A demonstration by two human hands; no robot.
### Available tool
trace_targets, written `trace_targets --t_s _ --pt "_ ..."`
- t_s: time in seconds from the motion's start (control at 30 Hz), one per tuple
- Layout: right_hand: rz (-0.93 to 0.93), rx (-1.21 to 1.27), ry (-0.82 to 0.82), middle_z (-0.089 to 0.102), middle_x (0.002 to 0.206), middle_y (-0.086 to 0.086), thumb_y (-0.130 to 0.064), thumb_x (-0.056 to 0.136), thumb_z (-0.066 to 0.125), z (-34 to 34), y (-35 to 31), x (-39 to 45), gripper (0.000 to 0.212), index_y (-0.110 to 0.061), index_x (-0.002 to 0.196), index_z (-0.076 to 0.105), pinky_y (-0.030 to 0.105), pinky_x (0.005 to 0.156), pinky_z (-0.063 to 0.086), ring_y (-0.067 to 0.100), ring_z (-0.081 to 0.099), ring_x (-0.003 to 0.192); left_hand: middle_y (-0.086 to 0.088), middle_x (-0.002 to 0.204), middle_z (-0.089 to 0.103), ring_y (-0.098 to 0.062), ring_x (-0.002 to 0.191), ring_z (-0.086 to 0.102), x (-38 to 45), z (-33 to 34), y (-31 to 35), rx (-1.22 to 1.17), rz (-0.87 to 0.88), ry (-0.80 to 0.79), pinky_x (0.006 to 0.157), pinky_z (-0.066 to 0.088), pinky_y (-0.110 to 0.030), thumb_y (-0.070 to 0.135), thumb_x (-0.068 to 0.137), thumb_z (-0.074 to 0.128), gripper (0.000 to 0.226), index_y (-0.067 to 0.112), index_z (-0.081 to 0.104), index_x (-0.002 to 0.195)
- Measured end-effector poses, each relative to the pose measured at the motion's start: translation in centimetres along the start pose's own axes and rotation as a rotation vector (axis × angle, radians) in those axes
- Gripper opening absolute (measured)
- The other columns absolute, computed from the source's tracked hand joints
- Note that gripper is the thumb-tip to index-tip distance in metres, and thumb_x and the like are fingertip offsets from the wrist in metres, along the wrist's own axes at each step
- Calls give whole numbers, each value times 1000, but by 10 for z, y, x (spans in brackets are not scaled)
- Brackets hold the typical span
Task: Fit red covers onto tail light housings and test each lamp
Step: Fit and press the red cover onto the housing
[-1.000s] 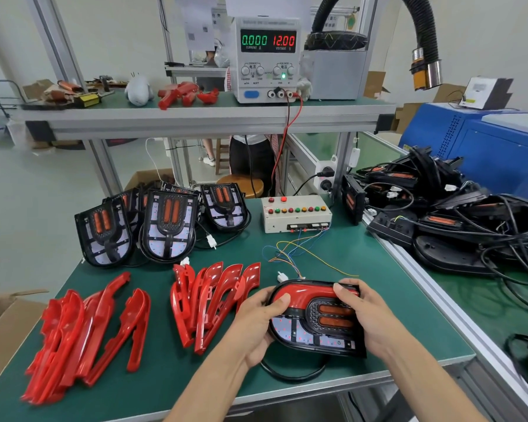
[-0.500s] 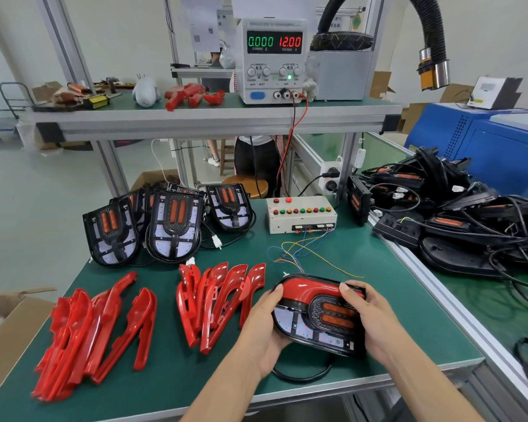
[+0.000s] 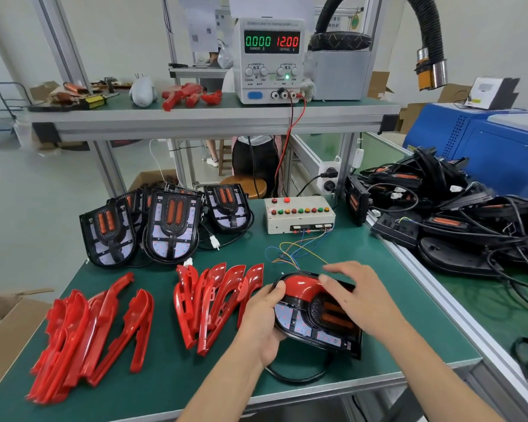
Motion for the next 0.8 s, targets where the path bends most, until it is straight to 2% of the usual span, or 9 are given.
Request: trace_targets --t_s 0.07,0.1,0.2,0.33,0.43,0.5,0.63,0.8 --pt "-94 -164 -124 72 104 -20 -78 81 43 7 -26 9 54 -40 106 72 29 95 45 8 60 100 -17 115 75 -30 97 71 -1 4 2 11 29 -8 86 54 -45 23 104 57 24 8 71 115" --pt "-93 -181 -176 73 100 -19 -79 79 40 11 -35 13 57 -39 105 72 31 93 48 7 63 95 -17 115 75 -29 94 71 -2 6 4 13 43 -10 83 53 -43 22 104 57 23 8 71 114" --pt "-17 -83 -327 72 95 -19 -74 78 46 17 -44 25 49 -38 101 70 34 91 53 3 65 92 -16 111 76 -28 91 71 -3 6 8 10 64 -15 80 53 -40 19 105 55 21 9 71 114" --pt "31 32 -444 71 89 -21 -68 80 57 24 -44 31 35 -40 95 71 30 87 53 -3 65 83 -10 105 78 -23 87 72 -5 5 11 17 72 -25 73 54 -36 18 105 53 20 12 71 113" --pt "96 229 -464 72 84 -9 -46 89 69 27 -39 34 20 -27 93 73 39 86 54 7 64 77 -10 104 78 -22 85 73 -5 8 13 25 90 -41 72 55 -35 18 105 53 20 12 71 114" --pt "144 274 -460 72 82 -5 -40 88 73 28 -37 36 15 -25 91 74 40 85 56 11 65 75 -10 104 78 -22 84 73 -5 9 13 27 103 -40 71 55 -34 18 105 53 21 12 70 114" --pt "179 289 -445 71 77 -6 -39 84 75 32 -38 37 17 -23 89 74 39 81 58 13 66 72 -9 102 79 -18 82 74 -5 8 13 63 132 -36 67 55 -31 19 106 53 21 13 71 112" --pt "102 178 -401 70 77 -14 -44 91 69 32 -36 34 18 -26 89 72 25 75 50 3 61 73 -9 112 77 -19 95 74 -6 4 9 126 153 -72 76 58 -37 32 107 52 25 18 70 117"
Point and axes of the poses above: each hand's wrist, its own x-axis towards the middle knuckle, its own z-axis out of the palm, y = z × x, the point moved 5 cm from there along x, towards the middle knuckle
